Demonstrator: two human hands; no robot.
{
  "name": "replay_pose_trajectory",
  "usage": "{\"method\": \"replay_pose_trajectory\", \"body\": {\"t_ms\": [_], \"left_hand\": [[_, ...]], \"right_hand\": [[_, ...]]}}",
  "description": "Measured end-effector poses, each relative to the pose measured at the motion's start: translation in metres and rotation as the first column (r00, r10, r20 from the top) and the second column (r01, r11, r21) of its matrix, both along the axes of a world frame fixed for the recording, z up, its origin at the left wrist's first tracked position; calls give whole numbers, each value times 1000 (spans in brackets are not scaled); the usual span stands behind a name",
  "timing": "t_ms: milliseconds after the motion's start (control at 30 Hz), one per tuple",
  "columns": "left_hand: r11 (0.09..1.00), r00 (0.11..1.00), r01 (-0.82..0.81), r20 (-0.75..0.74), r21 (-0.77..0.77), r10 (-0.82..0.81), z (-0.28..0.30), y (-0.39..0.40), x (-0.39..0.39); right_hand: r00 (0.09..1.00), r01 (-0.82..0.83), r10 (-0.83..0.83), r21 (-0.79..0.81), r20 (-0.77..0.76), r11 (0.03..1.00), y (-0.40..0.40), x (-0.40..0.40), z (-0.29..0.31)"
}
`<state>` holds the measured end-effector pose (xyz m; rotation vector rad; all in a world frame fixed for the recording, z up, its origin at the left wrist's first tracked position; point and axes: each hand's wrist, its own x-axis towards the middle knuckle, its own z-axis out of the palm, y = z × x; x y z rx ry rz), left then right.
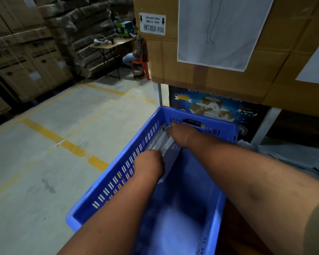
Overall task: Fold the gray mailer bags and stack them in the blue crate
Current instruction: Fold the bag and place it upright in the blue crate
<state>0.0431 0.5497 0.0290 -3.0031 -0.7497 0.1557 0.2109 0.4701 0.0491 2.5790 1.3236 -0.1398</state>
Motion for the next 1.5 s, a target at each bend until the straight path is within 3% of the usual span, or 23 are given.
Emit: {"method": "replay_pose_trajectory", "body": {"t_ms": [267, 467, 667, 833, 967, 1067, 1200, 1367, 1500], "left_hand": [[989, 972, 136, 184, 62, -146, 42, -31, -3], [928, 892, 330, 265, 172, -366, 101, -93, 5], [820, 789, 569, 244, 54, -564, 126, -195, 4], [755, 741, 655, 175, 23, -648, 100, -265, 9], [819, 839, 544, 115, -182, -532, 55, -302, 18], [849, 882, 469, 79, -243, -465, 17, -314, 23], [863, 902, 428, 65, -270, -427, -13, -311, 51], [855, 867, 495, 149, -156, -475, -64, -298, 109], [866, 865, 481, 234, -137, -443, -53, -312, 97]], "right_hand": [[999, -22, 24, 63, -26, 998, -36, -27, 36], [985, 104, -59, 283, -160, 954, -130, -57, 91], [963, 237, -186, 277, -196, 931, -252, -76, 106], [900, 414, -354, 247, -254, 876, -348, -81, 75], [811, 579, -521, 245, -265, 777, -411, -89, 34], [783, 622, -580, 257, -225, 740, -442, -98, 5], [825, 564, -537, 336, -178, 755, -446, -103, -20], [817, 576, -536, 345, -211, 741, -423, -98, -44], [804, 591, -564, 351, -188, 726, -412, -97, -54]]}}
